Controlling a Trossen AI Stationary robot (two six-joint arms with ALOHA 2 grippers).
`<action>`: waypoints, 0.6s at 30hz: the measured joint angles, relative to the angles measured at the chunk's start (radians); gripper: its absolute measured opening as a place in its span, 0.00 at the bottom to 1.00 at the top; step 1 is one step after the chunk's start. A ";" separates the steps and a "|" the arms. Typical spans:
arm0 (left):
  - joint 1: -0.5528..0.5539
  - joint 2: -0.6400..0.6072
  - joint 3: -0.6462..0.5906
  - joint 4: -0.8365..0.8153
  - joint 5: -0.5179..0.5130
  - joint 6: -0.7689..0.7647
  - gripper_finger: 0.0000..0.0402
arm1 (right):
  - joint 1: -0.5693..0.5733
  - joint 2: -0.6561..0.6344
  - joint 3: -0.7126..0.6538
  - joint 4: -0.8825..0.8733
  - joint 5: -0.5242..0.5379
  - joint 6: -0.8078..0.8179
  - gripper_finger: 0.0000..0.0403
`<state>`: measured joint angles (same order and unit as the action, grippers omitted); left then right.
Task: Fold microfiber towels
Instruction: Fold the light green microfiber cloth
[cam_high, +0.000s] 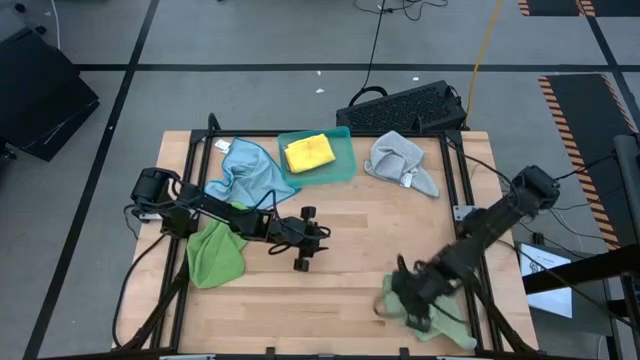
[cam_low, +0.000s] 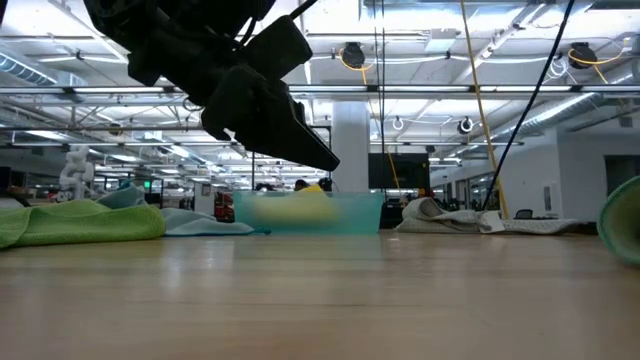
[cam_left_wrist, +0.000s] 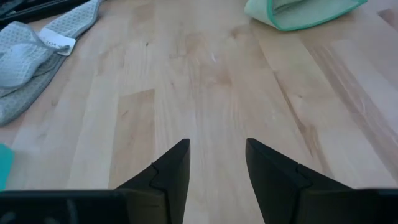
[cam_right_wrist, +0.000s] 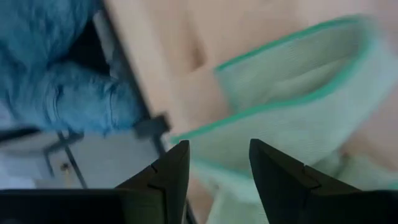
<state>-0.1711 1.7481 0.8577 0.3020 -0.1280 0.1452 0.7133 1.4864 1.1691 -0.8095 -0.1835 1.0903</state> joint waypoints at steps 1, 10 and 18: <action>0.000 0.000 0.000 -0.003 0.000 0.001 0.40 | 0.031 0.004 0.002 0.008 0.023 -0.002 0.40; 0.000 0.000 0.000 -0.009 0.024 -0.001 0.40 | 0.146 0.112 0.003 0.134 0.054 -0.044 0.40; 0.000 0.000 0.000 -0.010 0.026 -0.059 0.40 | 0.151 0.226 0.001 0.187 0.030 -0.223 0.39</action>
<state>-0.1715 1.7481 0.8577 0.2924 -0.1020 0.0867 0.8642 1.7126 1.1706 -0.6227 -0.1536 0.8678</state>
